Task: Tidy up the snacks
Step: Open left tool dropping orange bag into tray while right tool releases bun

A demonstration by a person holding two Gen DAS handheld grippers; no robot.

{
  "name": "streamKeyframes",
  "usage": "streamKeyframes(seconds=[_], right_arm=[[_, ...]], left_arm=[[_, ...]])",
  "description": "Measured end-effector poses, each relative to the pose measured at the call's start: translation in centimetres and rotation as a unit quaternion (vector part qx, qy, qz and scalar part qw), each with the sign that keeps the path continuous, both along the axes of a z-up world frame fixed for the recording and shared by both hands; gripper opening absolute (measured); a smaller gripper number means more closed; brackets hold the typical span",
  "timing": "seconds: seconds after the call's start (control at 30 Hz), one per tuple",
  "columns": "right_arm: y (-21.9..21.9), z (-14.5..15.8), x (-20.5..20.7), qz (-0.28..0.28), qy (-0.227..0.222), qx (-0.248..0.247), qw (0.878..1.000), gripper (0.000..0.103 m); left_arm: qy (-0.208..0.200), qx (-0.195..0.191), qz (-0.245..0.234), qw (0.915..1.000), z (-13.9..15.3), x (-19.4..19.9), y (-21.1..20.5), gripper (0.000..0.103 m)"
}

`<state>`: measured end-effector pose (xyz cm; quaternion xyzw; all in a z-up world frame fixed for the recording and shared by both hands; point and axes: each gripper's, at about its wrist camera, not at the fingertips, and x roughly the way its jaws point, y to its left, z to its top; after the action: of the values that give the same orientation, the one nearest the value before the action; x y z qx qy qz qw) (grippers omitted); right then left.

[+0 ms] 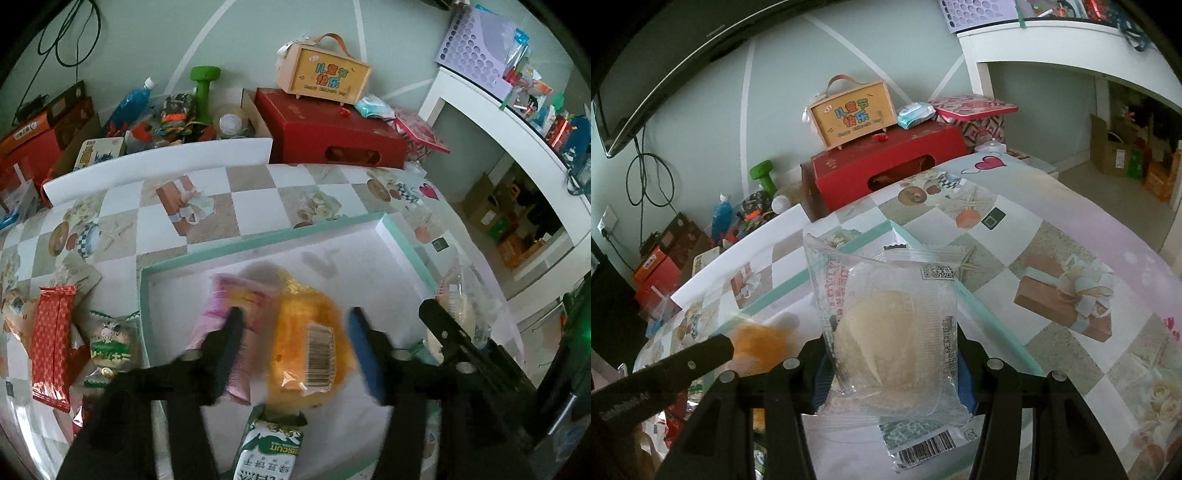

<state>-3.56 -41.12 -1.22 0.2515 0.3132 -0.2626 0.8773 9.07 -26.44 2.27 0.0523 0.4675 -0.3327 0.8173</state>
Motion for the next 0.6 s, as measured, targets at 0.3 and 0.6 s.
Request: streamKeyframes(seconds=[0.3,0.6], right_arm=[[0.2,0.3,0.0,-0.002,0.007,-0.010,1.000,0.077],[1.0,0.1,0.9,0.003,0.037,-0.017,0.999,0.103]], left_arm=[[-0.020,0.025,0.046,0.9984,0.1,-0.1,3.2,0.078],[-0.047,0.033,0.120,0.9911,0.0,1.5,7.3,0.099]])
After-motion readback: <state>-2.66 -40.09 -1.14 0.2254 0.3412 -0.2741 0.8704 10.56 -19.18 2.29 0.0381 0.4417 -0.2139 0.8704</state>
